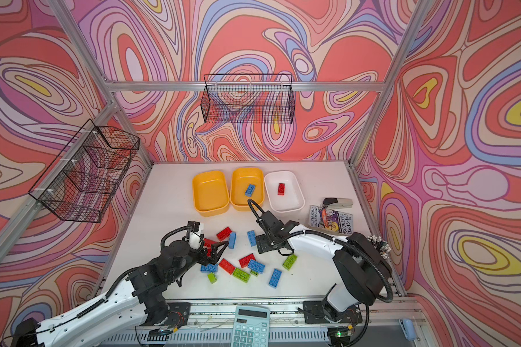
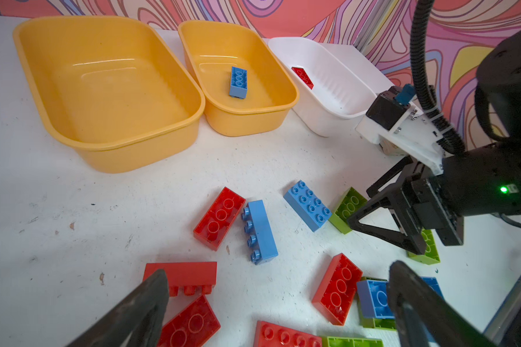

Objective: Sort the legos into containers by color
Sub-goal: 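Lower the right gripper onto the lime-green brick beside a blue brick, then lift the lime-green brick and drop it into the farther yellow tub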

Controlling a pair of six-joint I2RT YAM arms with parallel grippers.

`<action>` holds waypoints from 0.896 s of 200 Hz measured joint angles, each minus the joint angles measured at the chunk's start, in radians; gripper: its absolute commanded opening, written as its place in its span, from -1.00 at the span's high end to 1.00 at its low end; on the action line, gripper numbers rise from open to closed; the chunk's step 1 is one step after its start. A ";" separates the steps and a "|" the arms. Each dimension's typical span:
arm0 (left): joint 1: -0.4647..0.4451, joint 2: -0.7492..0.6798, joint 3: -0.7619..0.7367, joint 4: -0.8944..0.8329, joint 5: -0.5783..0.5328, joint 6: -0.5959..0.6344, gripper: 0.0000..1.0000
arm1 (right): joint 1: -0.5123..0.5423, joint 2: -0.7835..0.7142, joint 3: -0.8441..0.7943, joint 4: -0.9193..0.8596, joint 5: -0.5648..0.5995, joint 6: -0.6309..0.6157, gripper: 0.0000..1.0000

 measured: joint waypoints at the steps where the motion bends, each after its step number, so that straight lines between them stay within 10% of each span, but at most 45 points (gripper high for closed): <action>1: 0.000 0.000 0.000 0.000 0.000 0.000 -1.00 | 0.000 0.001 0.000 0.000 0.000 0.000 -0.71; 179: 0.000 0.018 -0.021 -0.003 -0.032 -0.004 -1.00 | 0.002 0.107 0.081 -0.019 0.052 -0.016 -0.21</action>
